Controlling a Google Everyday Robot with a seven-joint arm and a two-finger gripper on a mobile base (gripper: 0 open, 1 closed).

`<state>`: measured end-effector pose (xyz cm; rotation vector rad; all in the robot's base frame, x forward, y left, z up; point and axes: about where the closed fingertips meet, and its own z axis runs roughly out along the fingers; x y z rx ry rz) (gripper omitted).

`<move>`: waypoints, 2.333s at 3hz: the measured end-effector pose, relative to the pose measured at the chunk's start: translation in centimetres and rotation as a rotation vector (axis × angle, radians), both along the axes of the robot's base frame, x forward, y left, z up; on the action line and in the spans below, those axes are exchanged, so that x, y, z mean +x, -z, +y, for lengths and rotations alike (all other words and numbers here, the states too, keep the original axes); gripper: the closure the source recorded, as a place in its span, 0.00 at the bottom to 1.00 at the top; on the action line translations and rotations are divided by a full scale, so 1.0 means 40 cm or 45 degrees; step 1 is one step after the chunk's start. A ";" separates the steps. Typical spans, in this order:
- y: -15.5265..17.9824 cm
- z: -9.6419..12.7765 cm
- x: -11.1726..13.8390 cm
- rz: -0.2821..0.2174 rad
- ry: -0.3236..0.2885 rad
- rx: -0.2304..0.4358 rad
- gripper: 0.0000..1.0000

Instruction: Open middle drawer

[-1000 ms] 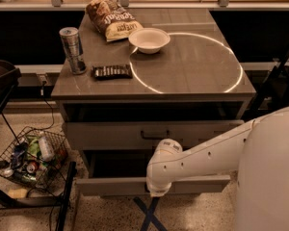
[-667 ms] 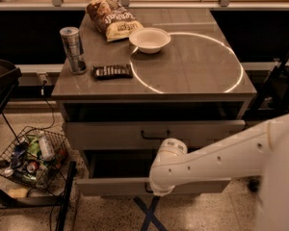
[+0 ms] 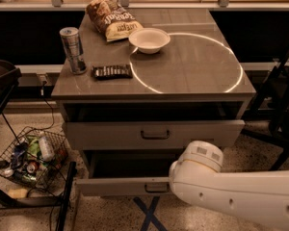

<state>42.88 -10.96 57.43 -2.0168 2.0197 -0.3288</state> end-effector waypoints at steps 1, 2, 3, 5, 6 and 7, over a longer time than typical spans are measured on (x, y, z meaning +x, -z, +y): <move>-0.081 -0.049 0.012 -0.123 0.032 -0.007 1.00; -0.102 -0.102 0.065 -0.198 0.035 -0.030 1.00; -0.069 -0.151 0.127 -0.208 0.038 -0.037 1.00; 0.068 -0.220 0.191 -0.126 0.084 -0.046 1.00; 0.132 -0.235 0.216 -0.115 0.090 -0.001 1.00; 0.179 -0.236 0.243 -0.113 0.078 0.039 1.00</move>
Offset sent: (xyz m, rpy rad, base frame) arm 0.0597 -0.0741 0.0279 -0.0434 -0.1988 -0.0394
